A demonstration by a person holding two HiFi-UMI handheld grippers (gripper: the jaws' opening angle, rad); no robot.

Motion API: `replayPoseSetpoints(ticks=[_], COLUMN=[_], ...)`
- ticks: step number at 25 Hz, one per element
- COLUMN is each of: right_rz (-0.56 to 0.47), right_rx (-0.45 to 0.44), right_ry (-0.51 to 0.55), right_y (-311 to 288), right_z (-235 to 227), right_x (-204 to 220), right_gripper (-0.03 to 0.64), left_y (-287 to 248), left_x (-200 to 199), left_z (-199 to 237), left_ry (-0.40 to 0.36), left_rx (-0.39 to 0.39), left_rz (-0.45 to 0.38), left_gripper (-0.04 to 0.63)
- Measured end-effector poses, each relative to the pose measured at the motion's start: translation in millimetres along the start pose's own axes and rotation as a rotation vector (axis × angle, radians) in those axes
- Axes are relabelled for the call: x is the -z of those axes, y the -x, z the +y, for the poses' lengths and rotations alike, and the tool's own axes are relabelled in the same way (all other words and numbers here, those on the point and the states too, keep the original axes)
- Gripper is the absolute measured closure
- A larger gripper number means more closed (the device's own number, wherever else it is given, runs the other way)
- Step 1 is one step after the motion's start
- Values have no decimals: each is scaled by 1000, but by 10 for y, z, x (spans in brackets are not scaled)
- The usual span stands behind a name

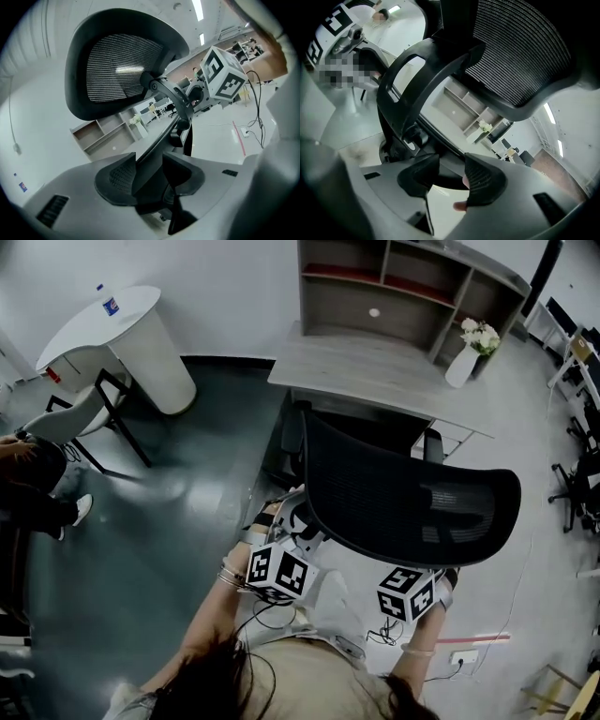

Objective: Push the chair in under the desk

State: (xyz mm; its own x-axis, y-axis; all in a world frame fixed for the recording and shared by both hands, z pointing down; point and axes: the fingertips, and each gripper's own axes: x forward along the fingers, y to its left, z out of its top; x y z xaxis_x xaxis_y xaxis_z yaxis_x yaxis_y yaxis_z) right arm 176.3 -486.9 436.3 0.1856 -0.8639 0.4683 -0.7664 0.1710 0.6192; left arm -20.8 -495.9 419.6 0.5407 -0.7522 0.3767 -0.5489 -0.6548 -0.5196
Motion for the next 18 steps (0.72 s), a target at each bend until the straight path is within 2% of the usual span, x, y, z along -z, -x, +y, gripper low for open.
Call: replayPoseSetpoints(ticks=[18], right_rz=[-63], right_rx=[-18], right_ry=[5], right_y=[-293], right_z=[-111], right_x=[-100], right_gripper=[443], left_y=[-360], left_x=[-9], left_z=[202], left_ry=[5], left_rx=[-41], left_rz=[48], left_gripper=[420])
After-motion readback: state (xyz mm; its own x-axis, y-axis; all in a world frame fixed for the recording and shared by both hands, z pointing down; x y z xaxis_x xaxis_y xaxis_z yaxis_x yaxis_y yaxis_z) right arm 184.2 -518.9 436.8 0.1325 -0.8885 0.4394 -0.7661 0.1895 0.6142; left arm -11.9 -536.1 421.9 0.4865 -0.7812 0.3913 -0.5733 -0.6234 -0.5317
